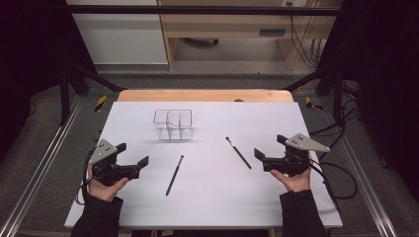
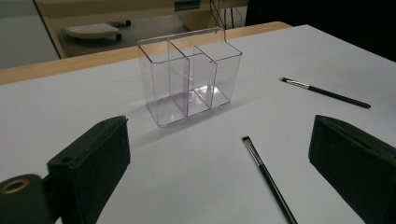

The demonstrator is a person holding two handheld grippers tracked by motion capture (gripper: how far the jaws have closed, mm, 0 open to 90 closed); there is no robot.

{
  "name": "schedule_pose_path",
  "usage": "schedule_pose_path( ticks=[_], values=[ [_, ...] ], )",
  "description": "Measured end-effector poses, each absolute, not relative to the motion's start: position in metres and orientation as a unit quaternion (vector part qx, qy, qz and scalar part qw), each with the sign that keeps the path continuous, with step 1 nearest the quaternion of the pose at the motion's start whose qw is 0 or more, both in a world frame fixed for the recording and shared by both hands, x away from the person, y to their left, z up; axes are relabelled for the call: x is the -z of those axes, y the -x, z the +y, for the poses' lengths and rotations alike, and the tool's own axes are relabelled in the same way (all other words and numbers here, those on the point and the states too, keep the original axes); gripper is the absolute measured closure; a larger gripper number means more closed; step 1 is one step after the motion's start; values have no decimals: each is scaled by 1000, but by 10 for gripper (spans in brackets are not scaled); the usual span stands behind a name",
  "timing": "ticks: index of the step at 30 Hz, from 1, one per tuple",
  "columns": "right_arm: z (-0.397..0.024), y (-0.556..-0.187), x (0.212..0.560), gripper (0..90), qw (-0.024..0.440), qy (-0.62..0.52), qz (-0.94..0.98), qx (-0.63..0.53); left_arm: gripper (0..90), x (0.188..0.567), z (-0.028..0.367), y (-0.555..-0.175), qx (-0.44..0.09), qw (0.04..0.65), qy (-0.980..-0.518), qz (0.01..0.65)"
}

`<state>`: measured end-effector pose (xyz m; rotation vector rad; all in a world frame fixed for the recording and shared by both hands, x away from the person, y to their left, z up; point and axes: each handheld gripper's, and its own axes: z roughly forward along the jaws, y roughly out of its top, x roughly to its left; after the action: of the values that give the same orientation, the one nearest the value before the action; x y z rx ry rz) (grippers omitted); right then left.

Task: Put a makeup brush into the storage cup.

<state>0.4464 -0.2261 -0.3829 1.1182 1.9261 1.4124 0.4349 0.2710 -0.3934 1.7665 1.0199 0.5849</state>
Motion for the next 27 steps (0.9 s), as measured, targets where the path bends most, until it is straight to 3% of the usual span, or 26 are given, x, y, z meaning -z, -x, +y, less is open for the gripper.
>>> schedule_pose_path(
  ticks=[13, 27],
  values=[
    [-228, -443, 380, 55, 258, -414, 709, -509, 48, 396, 270, -435, -245, 478, -730, 423],
    [-202, -455, 379, 66, 246, -419, 738, -469, 52, 399, 270, -436, -240, 473, -734, 424]
  ],
)
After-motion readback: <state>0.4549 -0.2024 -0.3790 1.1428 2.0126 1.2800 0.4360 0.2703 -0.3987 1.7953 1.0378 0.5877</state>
